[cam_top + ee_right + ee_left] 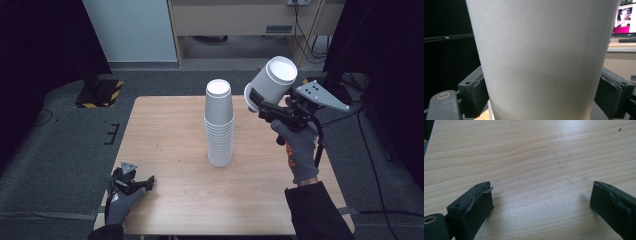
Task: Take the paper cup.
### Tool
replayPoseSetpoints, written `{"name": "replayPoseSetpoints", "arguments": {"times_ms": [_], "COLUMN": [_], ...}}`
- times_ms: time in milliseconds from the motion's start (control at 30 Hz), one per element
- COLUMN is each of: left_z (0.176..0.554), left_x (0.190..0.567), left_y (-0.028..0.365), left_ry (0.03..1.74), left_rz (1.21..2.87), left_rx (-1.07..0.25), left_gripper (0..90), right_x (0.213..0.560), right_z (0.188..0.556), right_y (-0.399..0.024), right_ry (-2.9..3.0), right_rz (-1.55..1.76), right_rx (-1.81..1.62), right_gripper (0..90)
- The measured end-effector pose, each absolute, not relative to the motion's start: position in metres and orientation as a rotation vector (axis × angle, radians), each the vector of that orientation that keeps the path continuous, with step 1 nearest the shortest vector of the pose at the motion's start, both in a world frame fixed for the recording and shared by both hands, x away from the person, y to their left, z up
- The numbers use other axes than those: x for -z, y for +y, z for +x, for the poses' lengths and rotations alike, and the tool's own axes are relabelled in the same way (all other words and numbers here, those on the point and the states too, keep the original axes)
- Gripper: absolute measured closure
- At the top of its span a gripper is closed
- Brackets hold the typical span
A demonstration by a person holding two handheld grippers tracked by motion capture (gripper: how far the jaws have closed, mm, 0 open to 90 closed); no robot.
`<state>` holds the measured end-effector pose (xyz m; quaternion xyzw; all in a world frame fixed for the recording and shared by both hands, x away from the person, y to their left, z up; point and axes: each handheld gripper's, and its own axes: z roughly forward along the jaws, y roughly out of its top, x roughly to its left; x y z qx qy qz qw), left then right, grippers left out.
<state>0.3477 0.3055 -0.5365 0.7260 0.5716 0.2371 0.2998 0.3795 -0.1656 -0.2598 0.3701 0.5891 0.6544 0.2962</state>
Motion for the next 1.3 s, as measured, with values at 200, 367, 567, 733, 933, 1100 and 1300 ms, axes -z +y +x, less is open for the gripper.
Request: {"name": "replayPoseSetpoints", "arguments": {"times_ms": [200,367,567,733,933,1100,1300], "left_z": [0.348,0.348,0.348,0.348,0.348,0.347,0.345], "left_x": [0.537,0.537,0.536,0.536,0.536,0.536,0.534], "left_y": [0.305,0.305,0.305,0.305,0.306,0.306,0.308], "left_ry": [1.517,1.518,1.518,1.518,1.519,1.521,1.5], "left_rz": [1.927,1.926,1.927,1.927,1.924,1.917,1.915], "left_rx": [-0.63,-0.63,-0.63,-0.63,-0.629,-0.636,-0.638], "left_gripper": [3.5,3.5,3.5,3.5,3.8,7.0,15.9], "right_x": [0.271,0.285,0.309,0.322,0.338,0.355,0.375], "right_z": [0.372,0.368,0.362,0.358,0.351,0.347,0.345], "right_y": [-0.179,-0.192,-0.206,-0.213,-0.222,-0.227,-0.235], "right_ry": [1.56,1.553,1.557,1.557,1.564,1.575,1.583], "right_rz": [1.008,1.044,1.104,1.138,1.173,1.207,1.259], "right_rx": [-1.734,-1.739,-1.739,-1.741,-1.737,-1.728,-1.706], "right_gripper": [13.3,13.3,13.2,13.2,13.2,13.1,13.1]}}
